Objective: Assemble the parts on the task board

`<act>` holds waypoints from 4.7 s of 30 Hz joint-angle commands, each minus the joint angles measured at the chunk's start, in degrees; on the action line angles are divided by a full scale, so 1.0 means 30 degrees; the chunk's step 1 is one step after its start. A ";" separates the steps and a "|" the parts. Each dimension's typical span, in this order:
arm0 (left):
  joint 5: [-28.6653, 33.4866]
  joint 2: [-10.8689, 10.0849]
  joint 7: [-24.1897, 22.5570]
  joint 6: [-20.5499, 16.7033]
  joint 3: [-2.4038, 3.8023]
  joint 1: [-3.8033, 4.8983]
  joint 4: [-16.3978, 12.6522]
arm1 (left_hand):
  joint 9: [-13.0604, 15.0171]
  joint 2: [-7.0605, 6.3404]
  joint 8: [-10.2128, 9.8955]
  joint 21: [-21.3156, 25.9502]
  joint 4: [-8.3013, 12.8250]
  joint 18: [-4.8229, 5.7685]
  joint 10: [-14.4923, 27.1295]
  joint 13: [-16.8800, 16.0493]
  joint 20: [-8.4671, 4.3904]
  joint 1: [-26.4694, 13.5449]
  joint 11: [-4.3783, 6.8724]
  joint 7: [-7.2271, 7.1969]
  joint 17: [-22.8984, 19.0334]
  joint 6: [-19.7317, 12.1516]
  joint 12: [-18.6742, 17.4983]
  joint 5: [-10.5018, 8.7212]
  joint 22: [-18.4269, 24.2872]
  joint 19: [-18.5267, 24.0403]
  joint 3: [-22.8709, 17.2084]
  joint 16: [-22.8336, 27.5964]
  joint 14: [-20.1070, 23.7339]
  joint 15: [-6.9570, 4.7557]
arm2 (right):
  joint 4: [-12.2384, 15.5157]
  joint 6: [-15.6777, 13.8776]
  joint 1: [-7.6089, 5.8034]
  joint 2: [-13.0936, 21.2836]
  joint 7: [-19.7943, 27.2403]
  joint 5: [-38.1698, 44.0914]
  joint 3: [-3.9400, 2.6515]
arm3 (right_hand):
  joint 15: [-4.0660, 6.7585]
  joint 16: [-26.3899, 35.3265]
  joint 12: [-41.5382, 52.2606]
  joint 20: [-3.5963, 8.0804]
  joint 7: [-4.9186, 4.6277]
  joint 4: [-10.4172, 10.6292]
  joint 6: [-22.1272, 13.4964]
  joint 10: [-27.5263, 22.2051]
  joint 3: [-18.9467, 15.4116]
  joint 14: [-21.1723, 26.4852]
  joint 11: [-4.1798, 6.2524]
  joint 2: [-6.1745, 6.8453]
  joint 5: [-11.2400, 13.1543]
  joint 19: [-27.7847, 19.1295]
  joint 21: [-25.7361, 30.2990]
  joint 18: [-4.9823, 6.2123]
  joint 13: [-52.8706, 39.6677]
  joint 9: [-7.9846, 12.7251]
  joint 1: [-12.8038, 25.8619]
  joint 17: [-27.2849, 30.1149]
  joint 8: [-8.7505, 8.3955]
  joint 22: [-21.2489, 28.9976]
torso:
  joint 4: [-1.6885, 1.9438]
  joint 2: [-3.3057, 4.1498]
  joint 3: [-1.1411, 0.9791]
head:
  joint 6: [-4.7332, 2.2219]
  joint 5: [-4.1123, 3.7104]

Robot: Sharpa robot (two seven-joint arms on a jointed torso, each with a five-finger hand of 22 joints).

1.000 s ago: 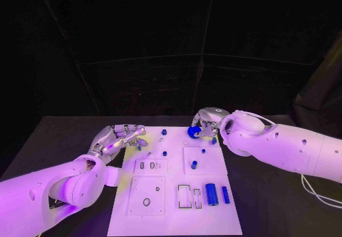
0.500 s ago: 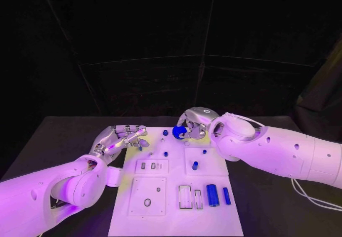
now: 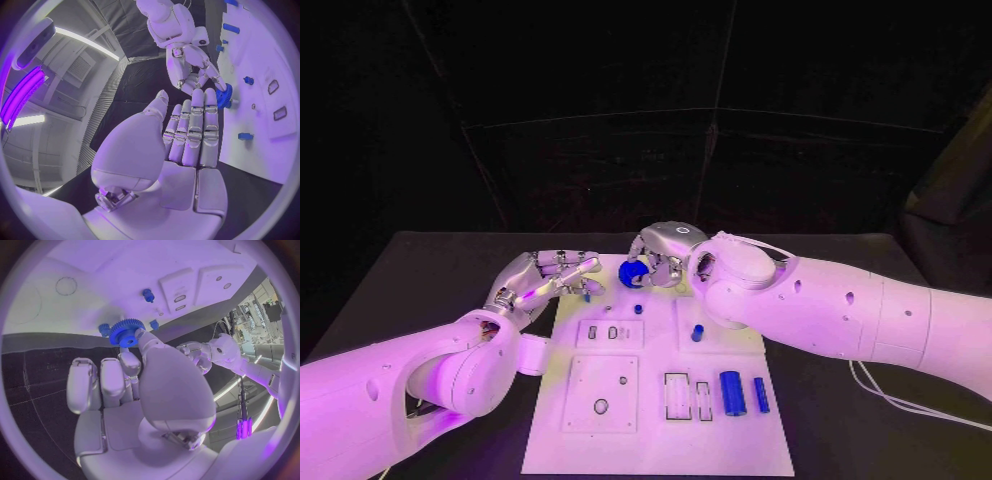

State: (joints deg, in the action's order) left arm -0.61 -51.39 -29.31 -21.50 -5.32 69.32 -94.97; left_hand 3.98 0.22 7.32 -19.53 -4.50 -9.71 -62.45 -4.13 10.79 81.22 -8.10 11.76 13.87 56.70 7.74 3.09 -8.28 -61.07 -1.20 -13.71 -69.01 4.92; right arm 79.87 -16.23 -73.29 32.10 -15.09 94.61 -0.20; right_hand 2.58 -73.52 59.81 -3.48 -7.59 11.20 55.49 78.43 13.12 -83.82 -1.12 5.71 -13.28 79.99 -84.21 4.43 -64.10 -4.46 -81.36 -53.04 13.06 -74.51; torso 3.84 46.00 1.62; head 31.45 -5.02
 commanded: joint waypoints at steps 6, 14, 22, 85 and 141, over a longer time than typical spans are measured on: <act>-0.0119 0.0013 -0.0114 0.0213 0.0021 0.0033 -0.0056 | -0.0016 0.0036 -0.0114 0.0122 0.0083 -0.0231 0.0041 0.0029 0.0014 0.0205 -0.0076 0.0042 0.0019 0.0063 -0.0120 -0.0065 0.0033 0.0086 0.0027 0.0115 0.0105 -0.0037 | -0.0684 0.0740 0.0074 -0.0759 -0.0449 0.0682 0.0040 | 0.0088 0.0103 -0.0134 -0.0037 0.0370 0.0017 0.0809 -0.0025 0.0233 -0.0288 -0.0062 0.0053 0.0143 0.0128 -0.0076 -0.0389 0.0031 -0.0293 0.0217 0.0086 -0.0166 -0.0006 | -0.0014 0.0014 -0.0037 | 0.0074 0.0009; -0.0119 0.0033 -0.0106 0.0223 0.0021 0.0033 -0.0020 | -0.0016 0.0036 -0.0114 0.0122 0.0083 -0.0231 0.0041 0.0029 0.0014 0.0205 -0.0076 0.0042 0.0019 0.0063 -0.0120 -0.0065 0.0033 0.0086 0.0027 0.0115 0.0105 -0.0037 | -0.1219 0.1015 0.0140 -0.1135 -0.0753 0.1139 0.0074 | 0.0024 0.0195 -0.0478 -0.0090 0.0280 0.0013 0.0623 -0.0190 0.0331 -0.0253 -0.0141 0.0271 0.0462 0.0077 -0.0045 -0.0378 0.0224 -0.0260 0.0541 0.0259 -0.0411 0.0050 | -0.0035 0.0003 -0.0040 | 0.0119 0.0019; -0.0119 0.0057 -0.0093 0.0236 0.0021 0.0033 0.0004 | -0.0016 0.0036 -0.0114 0.0122 0.0083 -0.0231 0.0041 0.0029 0.0014 0.0205 -0.0076 0.0042 0.0019 0.0063 -0.0120 -0.0065 0.0033 0.0086 0.0027 0.0115 0.0105 -0.0037 | -0.1417 0.1296 0.0158 -0.1322 -0.0898 0.1341 0.0093 | -0.0164 0.0385 -0.1281 -0.0260 0.0034 0.0049 -0.0244 -0.0560 0.0141 -0.0188 -0.0373 0.0812 0.1354 -0.0047 0.0037 -0.0346 0.0721 -0.0098 0.1179 0.0613 -0.1188 0.0203 | -0.0015 0.0004 -0.0043 | 0.0125 -0.0011; -0.0119 -0.0049 -0.0118 0.0335 0.0020 0.0033 0.0044 | -0.0014 0.0105 -0.0171 0.0127 0.0250 -0.0234 0.0012 0.0044 0.0004 0.0254 -0.0063 0.0016 0.0124 0.0108 -0.0177 -0.0066 0.0045 0.0070 0.0034 0.0153 0.0087 -0.0049 | 0.0108 -0.0949 0.0189 0.6361 0.8173 -1.0693 0.0172 | -0.0231 0.1615 -0.2458 -0.0369 -0.0042 -0.1254 0.0282 -0.1263 -0.5062 0.0258 -0.0424 -0.0717 -0.1209 -0.1024 0.0766 -0.0049 0.1004 -0.0023 -0.1428 0.2836 -0.2370 0.1535 | -0.0161 -0.0158 -0.0031 | -0.0090 -0.0505; -0.0120 0.0124 -0.0044 0.0478 0.0012 0.0019 0.0525 | 0.0001 0.0159 -0.0168 0.0109 0.0352 -0.0243 -0.0162 0.0035 -0.0029 0.0250 0.0001 -0.0051 0.0216 0.0243 -0.0160 -0.0067 0.0043 0.0030 0.0053 0.0166 0.0035 -0.0098 | -0.1875 -0.0274 0.2180 0.7173 0.9102 -1.0880 0.0182 | -0.0282 0.1531 -0.2198 -0.0416 -0.0100 -0.1158 0.0066 -0.1047 -0.6034 -0.0020 -0.0498 -0.1510 0.0404 -0.0752 0.0749 -0.0103 0.0832 0.0013 -0.1254 0.2374 -0.2624 0.1287 | -0.0108 -0.0130 0.0013 | 0.0146 -0.0820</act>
State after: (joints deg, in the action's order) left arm -0.70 -51.01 -29.18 -20.78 -5.34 69.31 -93.31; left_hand 3.98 0.43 7.10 -19.53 -3.69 -9.71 -62.45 -4.06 10.79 81.44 -8.09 11.55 14.45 56.92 7.48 3.09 -8.24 -61.07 -1.05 -13.47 -69.01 4.92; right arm 74.26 -17.98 -66.67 53.65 12.48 61.02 0.37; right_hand 1.75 -68.79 53.02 -4.87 -8.03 7.94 55.26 74.86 -4.99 -83.42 -2.67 1.49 -12.27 77.37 -81.80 4.43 -61.54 -4.33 -85.04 -45.87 4.93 -70.57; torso 3.55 45.63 1.66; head 31.84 -7.27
